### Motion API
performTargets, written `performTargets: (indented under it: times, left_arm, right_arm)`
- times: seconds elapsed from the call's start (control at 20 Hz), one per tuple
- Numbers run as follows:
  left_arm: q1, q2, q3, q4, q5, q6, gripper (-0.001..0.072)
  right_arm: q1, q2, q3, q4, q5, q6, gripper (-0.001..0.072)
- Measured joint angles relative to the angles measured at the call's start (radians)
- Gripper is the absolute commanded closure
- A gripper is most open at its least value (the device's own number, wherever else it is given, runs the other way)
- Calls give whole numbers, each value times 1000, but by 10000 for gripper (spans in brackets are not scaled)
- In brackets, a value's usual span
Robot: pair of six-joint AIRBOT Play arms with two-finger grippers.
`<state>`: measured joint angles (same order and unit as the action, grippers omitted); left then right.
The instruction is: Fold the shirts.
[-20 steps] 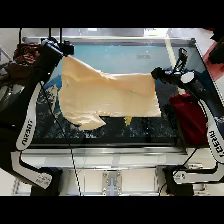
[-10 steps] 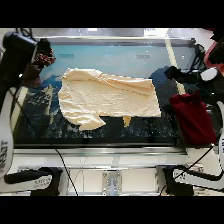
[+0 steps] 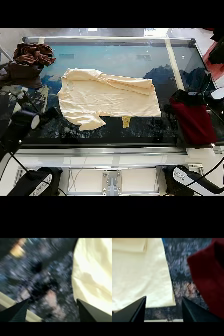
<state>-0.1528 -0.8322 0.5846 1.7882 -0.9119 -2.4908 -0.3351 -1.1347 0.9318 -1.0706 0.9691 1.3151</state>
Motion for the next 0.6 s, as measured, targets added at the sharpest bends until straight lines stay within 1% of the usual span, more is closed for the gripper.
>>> performTargets:
  times: [0.15,0.3,0.4,0.45,0.5,0.6]
  left_arm:
    - [16,-38,-76,-156,129,-40,24]
    - [54,-101,-104,-346,284,13,24]
    - [71,-133,-112,-429,352,45,24]
    - [77,-147,-115,-457,377,57,59]
    - [80,-158,-116,-478,401,64,149]
    - [85,-177,-119,-510,450,76,215]
  right_arm:
    - [-3,6,-61,72,-14,-37,204]
    - [-5,9,-85,144,-15,-76,204]
    - [-5,9,-92,183,-12,-98,204]
    - [-5,10,-93,201,-12,-107,204]
    - [-5,10,-95,214,-12,-115,205]
    - [-5,10,-97,239,-11,-126,205]
